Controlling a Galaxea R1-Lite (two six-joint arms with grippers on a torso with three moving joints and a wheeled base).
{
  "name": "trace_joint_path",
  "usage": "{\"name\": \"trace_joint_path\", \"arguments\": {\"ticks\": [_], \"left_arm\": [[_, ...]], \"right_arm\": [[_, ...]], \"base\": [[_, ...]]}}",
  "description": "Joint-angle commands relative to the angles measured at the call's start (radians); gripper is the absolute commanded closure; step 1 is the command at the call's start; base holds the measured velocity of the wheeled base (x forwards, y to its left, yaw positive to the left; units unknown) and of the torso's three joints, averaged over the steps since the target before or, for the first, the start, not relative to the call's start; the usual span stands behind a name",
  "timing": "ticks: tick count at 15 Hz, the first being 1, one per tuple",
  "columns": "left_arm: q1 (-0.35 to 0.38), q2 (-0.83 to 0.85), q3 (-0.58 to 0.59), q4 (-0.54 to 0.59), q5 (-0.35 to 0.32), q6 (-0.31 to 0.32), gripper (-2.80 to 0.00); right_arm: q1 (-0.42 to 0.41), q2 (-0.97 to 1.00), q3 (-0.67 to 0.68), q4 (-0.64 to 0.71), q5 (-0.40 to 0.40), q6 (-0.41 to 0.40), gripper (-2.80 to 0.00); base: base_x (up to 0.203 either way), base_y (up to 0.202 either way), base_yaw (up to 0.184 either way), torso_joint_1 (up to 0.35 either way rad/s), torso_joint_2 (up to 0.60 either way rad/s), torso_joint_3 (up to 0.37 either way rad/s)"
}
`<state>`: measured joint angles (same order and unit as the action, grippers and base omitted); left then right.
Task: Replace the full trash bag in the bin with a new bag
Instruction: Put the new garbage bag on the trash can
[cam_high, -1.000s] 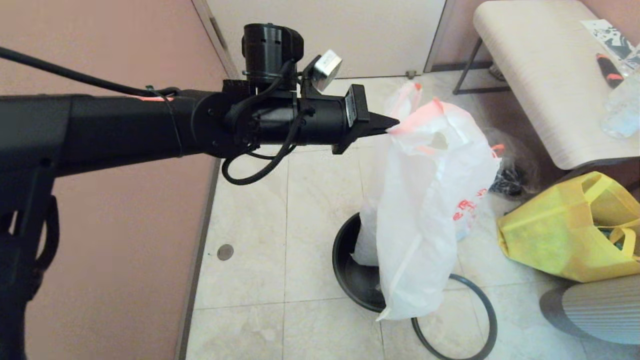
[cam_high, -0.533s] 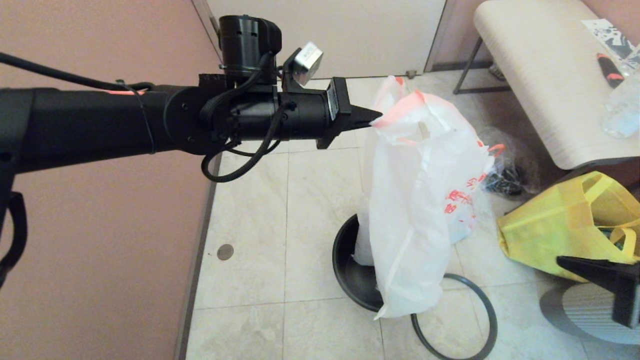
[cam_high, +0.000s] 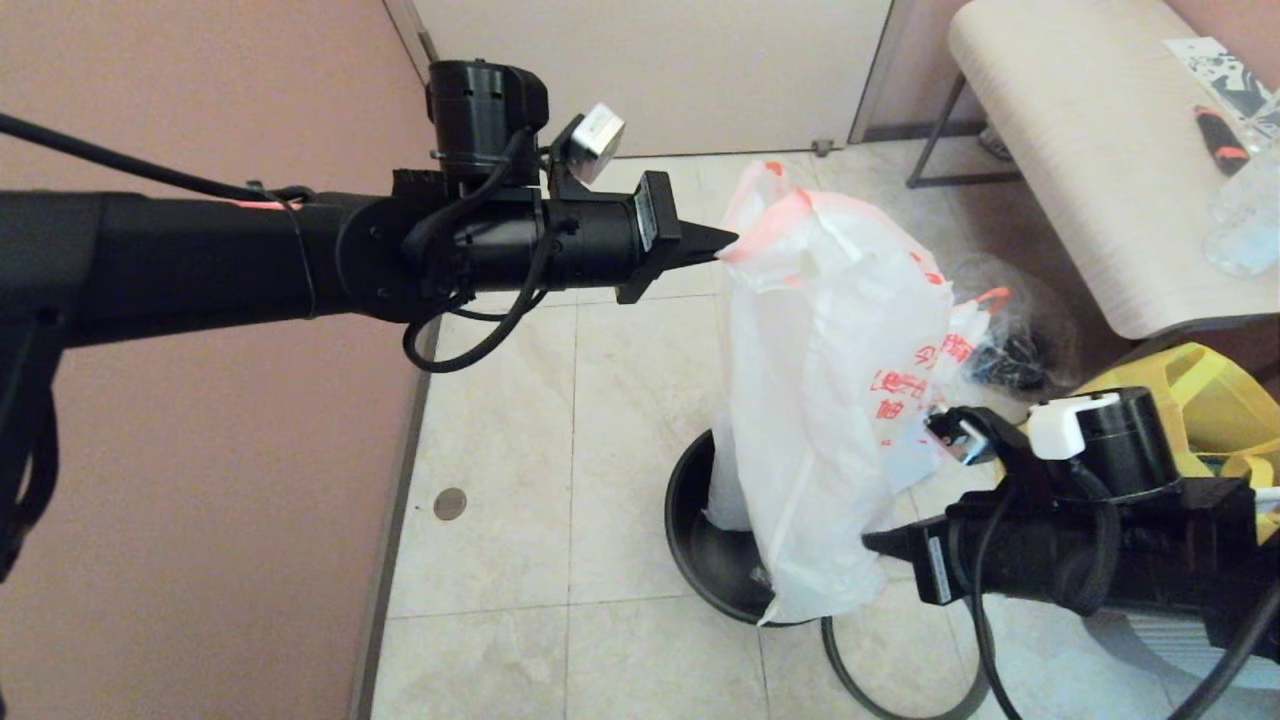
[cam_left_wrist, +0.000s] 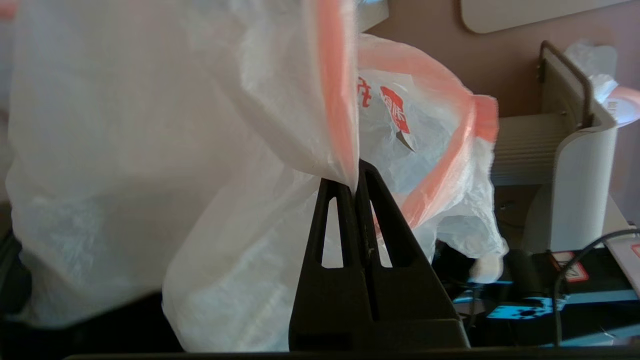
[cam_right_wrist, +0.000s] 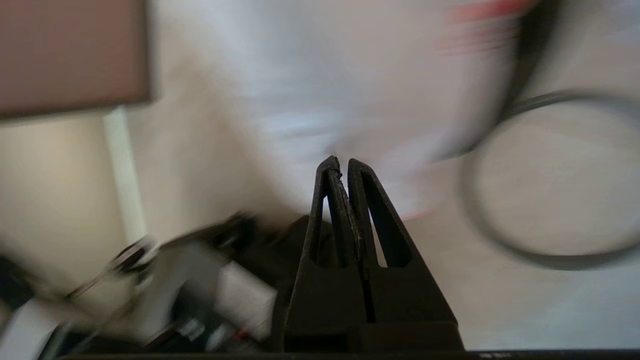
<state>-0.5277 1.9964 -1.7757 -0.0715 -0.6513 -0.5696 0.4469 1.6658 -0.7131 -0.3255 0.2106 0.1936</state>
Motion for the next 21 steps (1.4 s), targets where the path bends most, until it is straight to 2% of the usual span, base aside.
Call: {"name": "trace_joint_path", "arguments": {"ticks": [1, 4, 6, 11, 13, 17, 21], "left_arm": [[-0.004, 0.003, 0.020, -0.009, -0.004, -0.003, 0.00], [-0.005, 0.015, 0.056, -0.102, -0.005, -0.007, 0.00], [-0.005, 0.015, 0.074, -0.104, -0.005, -0.005, 0.00], [-0.002, 0.004, 0.135, -0.117, -0.006, -0.003, 0.00], [0.000, -0.005, 0.202, -0.138, -0.007, -0.001, 0.00], [0.002, -0.056, 0.445, -0.289, -0.006, -0.002, 0.00], [0.003, -0.107, 0.619, -0.375, -0.001, -0.001, 0.00]], "right_arm": [[0.010, 0.097, -0.011, -0.008, 0.038, 0.006, 0.00], [0.010, 0.238, -0.020, -0.108, 0.060, 0.007, 0.00], [0.006, 0.345, -0.075, -0.156, 0.061, 0.008, 0.00], [-0.025, 0.621, -0.440, -0.173, 0.016, 0.007, 0.00], [-0.031, 0.698, -0.516, -0.171, -0.033, 0.007, 0.00], [-0.028, 0.673, -0.458, -0.180, -0.090, 0.007, 0.00], [0.021, 0.415, -0.246, -0.179, -0.095, 0.055, 0.00]], "base": [[0.000, 0.000, 0.000, 0.000, 0.00, 0.000], [0.000, 0.000, 0.000, 0.000, 0.00, 0.000], [0.000, 0.000, 0.000, 0.000, 0.00, 0.000], [0.000, 0.000, 0.000, 0.000, 0.00, 0.000], [0.000, 0.000, 0.000, 0.000, 0.00, 0.000], [0.000, 0.000, 0.000, 0.000, 0.00, 0.000], [0.000, 0.000, 0.000, 0.000, 0.00, 0.000]]}}
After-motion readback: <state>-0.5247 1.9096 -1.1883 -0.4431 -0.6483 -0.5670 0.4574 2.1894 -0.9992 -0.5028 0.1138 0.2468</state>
